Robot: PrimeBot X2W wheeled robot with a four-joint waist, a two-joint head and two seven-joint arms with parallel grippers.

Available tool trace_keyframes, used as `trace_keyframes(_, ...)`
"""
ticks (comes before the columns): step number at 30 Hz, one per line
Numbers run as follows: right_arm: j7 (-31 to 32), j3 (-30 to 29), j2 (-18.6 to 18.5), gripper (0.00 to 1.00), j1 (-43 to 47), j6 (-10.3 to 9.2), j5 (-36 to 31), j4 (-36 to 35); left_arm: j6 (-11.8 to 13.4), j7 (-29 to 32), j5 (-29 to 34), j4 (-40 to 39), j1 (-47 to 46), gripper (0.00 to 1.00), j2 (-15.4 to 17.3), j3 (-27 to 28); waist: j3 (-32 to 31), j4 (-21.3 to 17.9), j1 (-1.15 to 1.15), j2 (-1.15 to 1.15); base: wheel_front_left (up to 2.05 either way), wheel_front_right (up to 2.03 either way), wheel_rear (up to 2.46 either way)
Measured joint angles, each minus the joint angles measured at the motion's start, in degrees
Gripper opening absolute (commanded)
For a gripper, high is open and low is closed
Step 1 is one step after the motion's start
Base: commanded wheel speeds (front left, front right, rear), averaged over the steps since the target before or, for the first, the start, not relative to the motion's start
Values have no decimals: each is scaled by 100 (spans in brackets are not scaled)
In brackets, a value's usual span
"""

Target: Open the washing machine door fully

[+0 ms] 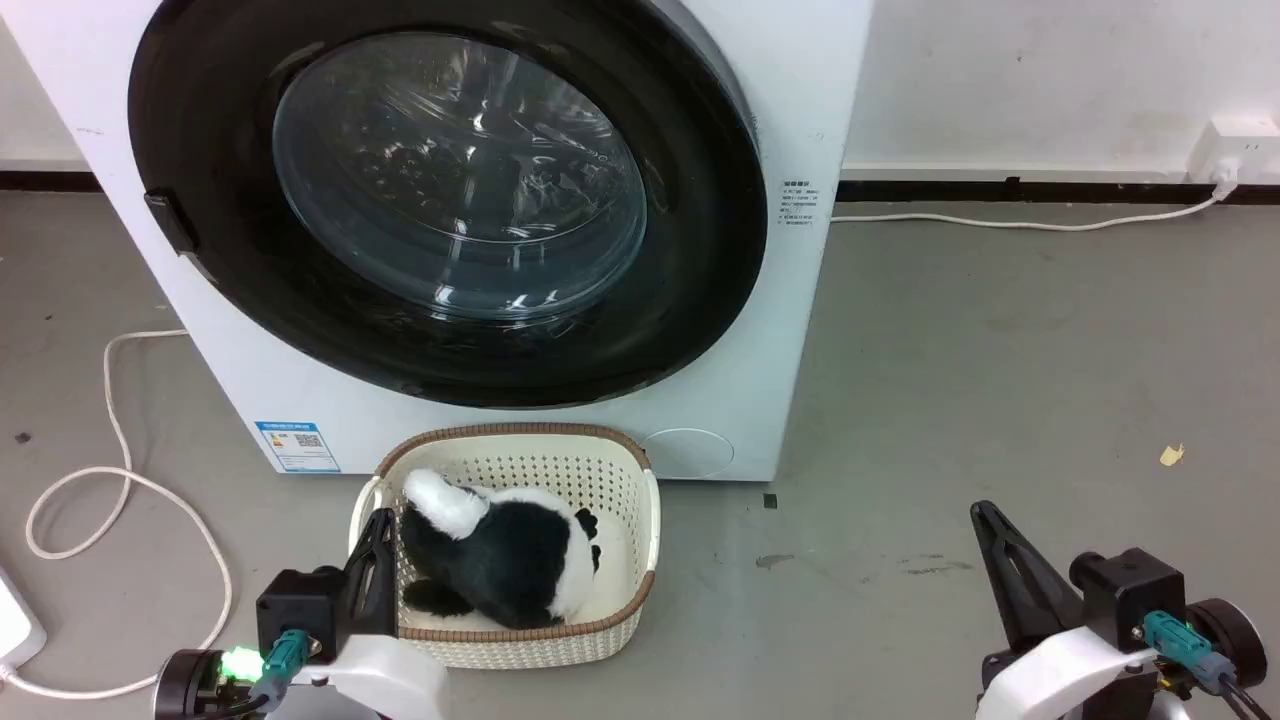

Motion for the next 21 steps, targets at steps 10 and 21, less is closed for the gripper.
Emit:
trace_keyframes(10, 0, -1, 0, 0, 0, 0, 0, 0, 0, 0, 0, 0, 0, 0, 0, 0, 0, 0, 0, 0, 0, 0, 0)
trace_keyframes(21, 0, -1, 0, 0, 0, 0, 0, 0, 0, 0, 0, 0, 0, 0, 0, 0, 0, 0, 0, 0, 0, 0, 0)
